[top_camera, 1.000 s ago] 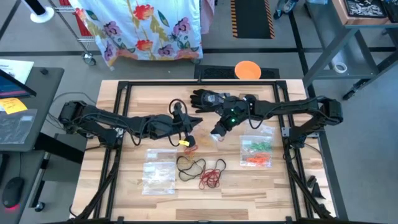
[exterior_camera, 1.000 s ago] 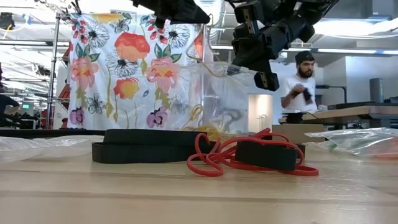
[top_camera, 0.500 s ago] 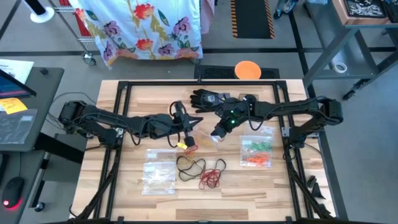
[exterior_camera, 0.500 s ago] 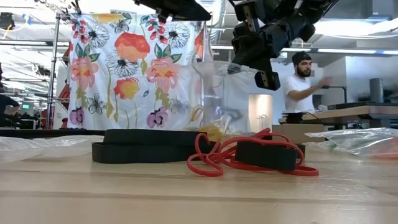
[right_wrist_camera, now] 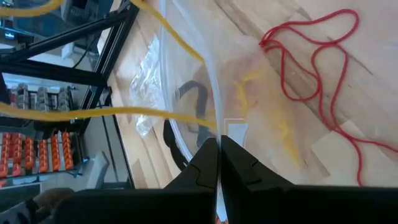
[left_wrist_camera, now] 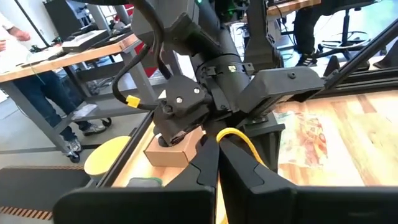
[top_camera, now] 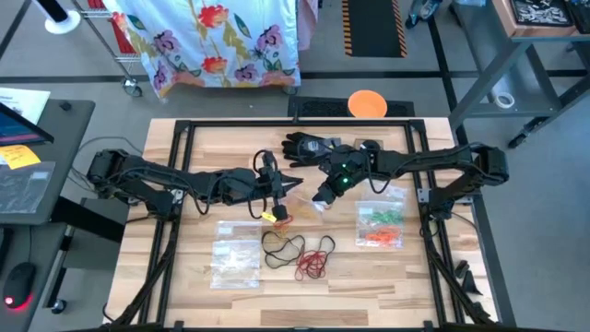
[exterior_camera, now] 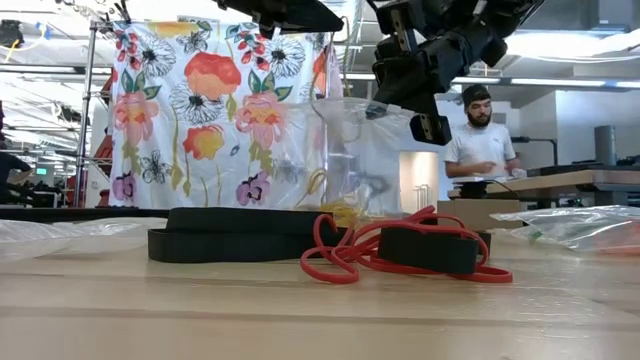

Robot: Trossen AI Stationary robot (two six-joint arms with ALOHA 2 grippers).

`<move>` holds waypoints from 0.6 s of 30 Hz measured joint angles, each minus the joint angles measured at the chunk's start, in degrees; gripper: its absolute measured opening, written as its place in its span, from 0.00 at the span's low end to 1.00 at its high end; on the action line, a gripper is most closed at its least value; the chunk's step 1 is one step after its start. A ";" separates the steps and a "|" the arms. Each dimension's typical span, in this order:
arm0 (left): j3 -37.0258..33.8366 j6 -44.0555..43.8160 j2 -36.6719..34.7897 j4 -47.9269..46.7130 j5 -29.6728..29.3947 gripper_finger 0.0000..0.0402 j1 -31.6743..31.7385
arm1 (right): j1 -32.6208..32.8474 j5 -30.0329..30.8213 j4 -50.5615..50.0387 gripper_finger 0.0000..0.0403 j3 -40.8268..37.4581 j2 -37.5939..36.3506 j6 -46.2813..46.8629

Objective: Sort rubber bands
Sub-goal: Put the yellow rubber band into the transparent zip bag

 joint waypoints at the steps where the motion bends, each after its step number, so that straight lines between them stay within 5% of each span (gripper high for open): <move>1: 0.00 0.28 0.00 -0.11 -0.01 0.00 0.00 | 0.04 0.00 -0.01 0.02 0.00 0.00 0.00; 18: 0.00 -1.85 0.00 -2.93 -1.93 0.34 1.03 | 0.04 0.00 0.00 0.02 0.00 0.00 -0.18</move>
